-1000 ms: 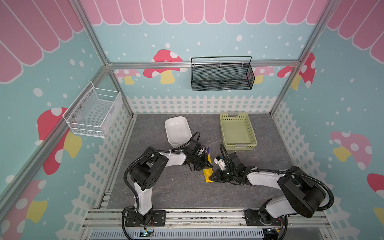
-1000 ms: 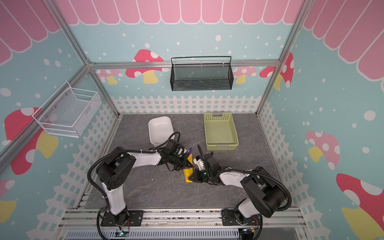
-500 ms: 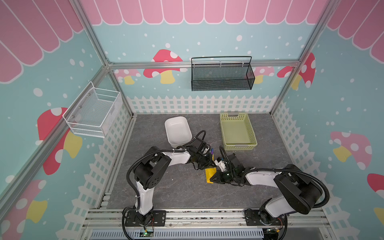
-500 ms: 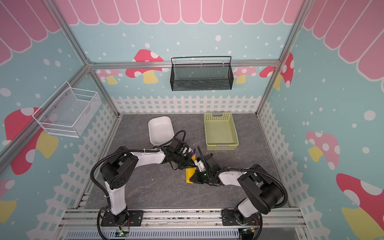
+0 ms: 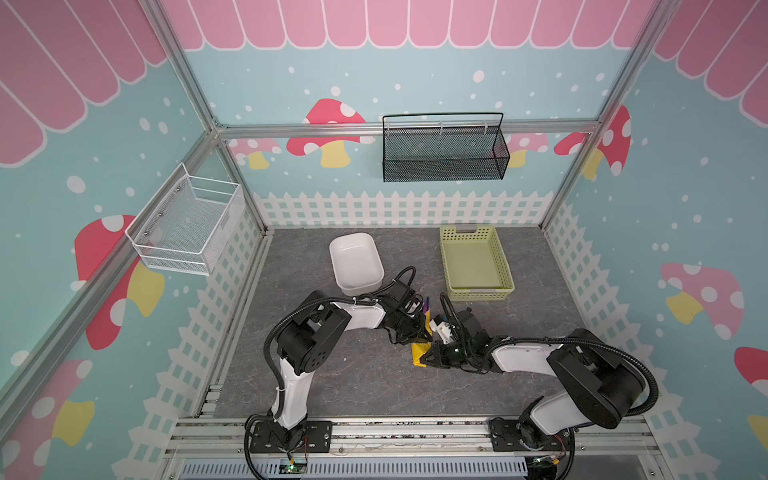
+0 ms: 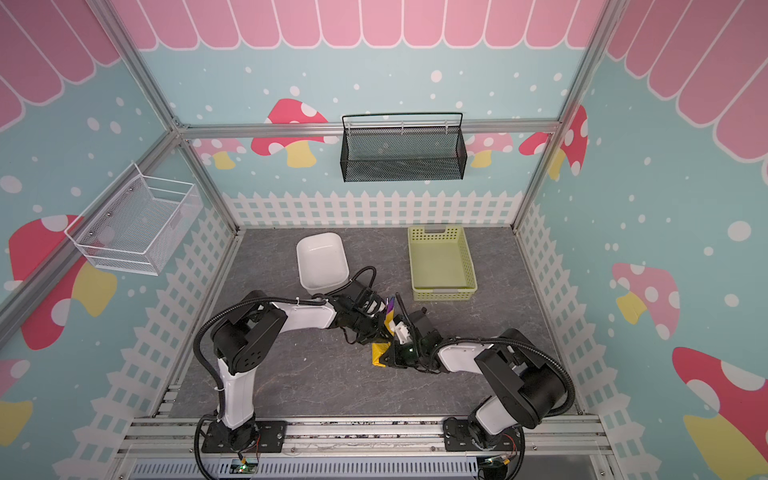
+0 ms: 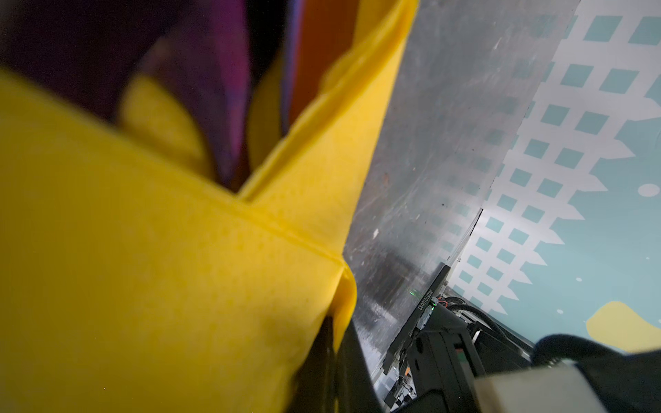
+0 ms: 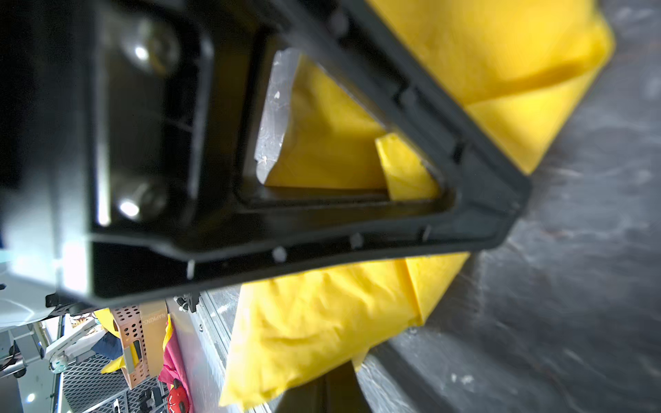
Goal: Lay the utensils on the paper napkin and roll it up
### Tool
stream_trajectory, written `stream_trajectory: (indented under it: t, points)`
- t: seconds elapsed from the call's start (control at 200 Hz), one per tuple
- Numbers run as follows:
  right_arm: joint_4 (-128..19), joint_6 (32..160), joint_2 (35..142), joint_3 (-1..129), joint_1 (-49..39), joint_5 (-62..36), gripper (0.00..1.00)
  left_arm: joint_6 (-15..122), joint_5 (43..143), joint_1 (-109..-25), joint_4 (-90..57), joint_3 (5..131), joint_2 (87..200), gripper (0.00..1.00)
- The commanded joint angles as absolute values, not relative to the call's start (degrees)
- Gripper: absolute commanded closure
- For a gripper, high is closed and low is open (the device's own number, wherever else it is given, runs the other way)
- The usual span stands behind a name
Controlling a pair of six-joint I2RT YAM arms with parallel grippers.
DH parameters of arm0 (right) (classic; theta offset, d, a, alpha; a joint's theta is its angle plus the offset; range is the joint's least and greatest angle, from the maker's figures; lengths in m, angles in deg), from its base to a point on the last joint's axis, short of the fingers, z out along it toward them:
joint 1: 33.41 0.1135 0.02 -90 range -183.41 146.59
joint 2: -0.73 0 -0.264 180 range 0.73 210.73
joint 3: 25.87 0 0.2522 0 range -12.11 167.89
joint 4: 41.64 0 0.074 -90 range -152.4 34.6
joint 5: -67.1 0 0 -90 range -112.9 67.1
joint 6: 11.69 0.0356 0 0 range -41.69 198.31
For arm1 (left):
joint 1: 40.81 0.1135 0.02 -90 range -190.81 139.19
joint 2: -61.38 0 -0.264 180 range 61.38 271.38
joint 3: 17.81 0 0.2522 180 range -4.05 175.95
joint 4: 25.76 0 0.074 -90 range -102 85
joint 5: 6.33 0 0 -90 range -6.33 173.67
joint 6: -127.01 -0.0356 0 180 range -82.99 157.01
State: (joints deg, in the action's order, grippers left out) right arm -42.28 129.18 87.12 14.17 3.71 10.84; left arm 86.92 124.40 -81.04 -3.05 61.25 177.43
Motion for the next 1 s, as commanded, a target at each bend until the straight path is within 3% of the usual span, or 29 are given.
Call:
stream_trajectory:
  t: [0.0,0.4,0.68,0.996]
  points:
    - [-44.2,129.9,86.4,12.7,3.6,9.8,0.98,85.9,122.6,-82.0,-1.1,61.3,178.9,1.0]
    - [-39.2,135.1,80.9,10.1,1.3,11.6,0.97,90.6,117.9,-77.2,-8.4,53.7,175.0,1.0]
    - [-10.6,149.5,89.5,5.4,1.6,19.0,0.98,94.3,115.9,-74.9,-14.3,47.0,171.3,1.0]
    - [-6.8,150.0,95.2,7.5,2.1,20.5,0.98,96.3,116.2,-74.6,-17.8,45.1,170.6,1.0]
